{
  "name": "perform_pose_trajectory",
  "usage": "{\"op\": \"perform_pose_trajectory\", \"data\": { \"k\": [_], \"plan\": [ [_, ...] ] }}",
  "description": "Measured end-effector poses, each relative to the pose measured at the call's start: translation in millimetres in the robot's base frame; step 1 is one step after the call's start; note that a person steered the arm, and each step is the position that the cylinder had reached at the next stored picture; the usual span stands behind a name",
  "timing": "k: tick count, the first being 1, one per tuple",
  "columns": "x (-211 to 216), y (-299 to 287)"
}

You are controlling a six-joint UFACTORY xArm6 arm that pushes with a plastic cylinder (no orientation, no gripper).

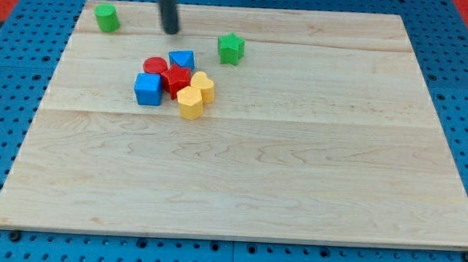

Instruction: Push the green star towards the green circle

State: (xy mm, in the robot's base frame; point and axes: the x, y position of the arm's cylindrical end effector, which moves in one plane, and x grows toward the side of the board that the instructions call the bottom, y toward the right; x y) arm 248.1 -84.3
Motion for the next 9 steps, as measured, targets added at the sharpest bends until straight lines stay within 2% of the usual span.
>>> {"op": "perform_pose_trajectory", "data": {
  "k": [1, 2, 3, 5, 9],
  "plan": [
    [-2, 75],
    [40, 158],
    [75, 144],
    [28, -3],
    [31, -19]
  ]
}}
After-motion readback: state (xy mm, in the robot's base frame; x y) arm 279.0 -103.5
